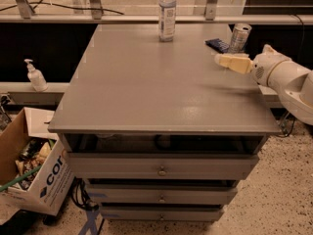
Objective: Move redbull can near rxbar blueberry
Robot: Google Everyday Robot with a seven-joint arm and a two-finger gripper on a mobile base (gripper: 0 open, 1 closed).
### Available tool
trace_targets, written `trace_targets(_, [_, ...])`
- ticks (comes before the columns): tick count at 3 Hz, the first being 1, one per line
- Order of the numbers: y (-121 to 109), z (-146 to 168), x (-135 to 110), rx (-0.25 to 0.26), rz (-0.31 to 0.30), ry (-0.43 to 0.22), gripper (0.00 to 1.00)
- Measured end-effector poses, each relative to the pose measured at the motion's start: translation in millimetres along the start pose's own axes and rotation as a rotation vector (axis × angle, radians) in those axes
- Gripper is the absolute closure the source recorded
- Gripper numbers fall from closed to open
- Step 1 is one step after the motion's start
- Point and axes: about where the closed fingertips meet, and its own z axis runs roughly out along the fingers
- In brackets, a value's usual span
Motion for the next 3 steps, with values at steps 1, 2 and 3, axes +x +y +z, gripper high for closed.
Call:
trace_targets(1, [1.3,-15.7,-9.7,-0.059,-0.018,0.006,0.0])
trace_targets(2, [0.4,-30.4,-12.7,-0.142,-0.026,0.026,0.0])
trace_targets(3, [0.5,-30.3,-12.7,-0.142,-0.026,0.026,0.0])
